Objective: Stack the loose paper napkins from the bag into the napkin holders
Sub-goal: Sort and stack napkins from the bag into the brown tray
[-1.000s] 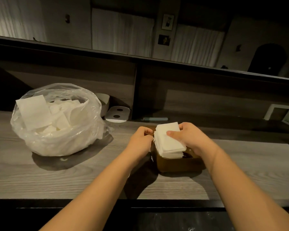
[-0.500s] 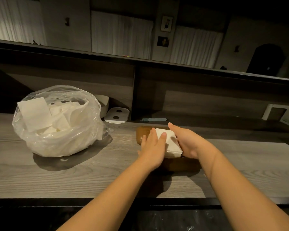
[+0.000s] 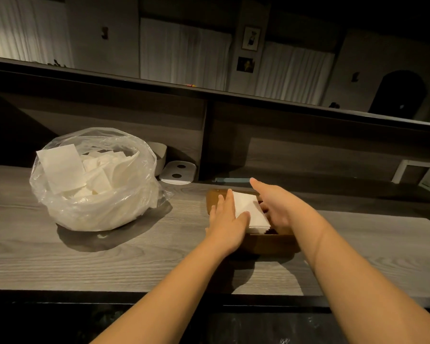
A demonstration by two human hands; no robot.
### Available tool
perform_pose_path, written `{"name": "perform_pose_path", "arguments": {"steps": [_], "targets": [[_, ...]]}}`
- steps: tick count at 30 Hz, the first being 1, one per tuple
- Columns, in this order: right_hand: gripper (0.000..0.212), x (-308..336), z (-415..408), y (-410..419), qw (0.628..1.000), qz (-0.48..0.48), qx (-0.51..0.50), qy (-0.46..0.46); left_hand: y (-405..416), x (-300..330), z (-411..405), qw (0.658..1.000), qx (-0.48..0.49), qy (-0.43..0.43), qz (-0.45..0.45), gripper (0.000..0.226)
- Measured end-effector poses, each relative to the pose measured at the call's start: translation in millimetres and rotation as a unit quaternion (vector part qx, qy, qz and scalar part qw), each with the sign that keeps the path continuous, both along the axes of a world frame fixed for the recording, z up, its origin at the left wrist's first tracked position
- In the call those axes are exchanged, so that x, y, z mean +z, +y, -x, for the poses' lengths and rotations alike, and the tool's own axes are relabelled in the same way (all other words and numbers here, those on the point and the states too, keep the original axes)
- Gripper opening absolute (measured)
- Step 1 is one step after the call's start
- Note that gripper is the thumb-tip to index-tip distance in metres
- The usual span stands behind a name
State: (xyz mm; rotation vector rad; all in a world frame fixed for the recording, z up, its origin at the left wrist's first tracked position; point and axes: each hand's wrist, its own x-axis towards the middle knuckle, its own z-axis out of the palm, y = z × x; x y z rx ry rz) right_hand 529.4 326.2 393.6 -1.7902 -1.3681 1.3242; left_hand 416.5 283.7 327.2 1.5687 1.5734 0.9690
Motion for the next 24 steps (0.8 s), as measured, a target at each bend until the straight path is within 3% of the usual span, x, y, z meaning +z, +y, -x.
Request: {"name": "perform_pose_path", "arguments": {"steps": [3,5,8,12,19,24], "targets": [[0.06,10.9,9.2,-10.3,0.981,-0.127,-0.015,-0.144,0.9,10.8,5.1,0.998,0.01,-0.049,-0.031,0.07],[0.038,17.0,18.5,-16.8,0.956,-0.241,0.03,-0.167,0.4,25.2,11.9,0.995,0.012,-0.074,-0.067,0.067],[0.024,25.2,49.7,-27.2,0.927,-0.333,0.087,-0.149,-2.5,49.6,32.8,0.989,0.01,-0.107,-0.099,0.057],[0.022,31.7,108.9,-31.0,0.921,-0.358,0.115,-0.099,-9.9,67.3,82.9,0.986,0.025,-0.069,-0.148,0.04],[0.032,33.0,221.1,-25.3,0.914,-0.339,0.215,-0.053,-38.7,76.5,209.0,0.976,0.127,0.051,-0.168,0.032],[0.016,31.6,270.1,-16.2,0.876,-0.407,0.234,-0.109,-52.2,70.0,311.6,0.902,0.344,0.151,-0.211,0.035]]}}
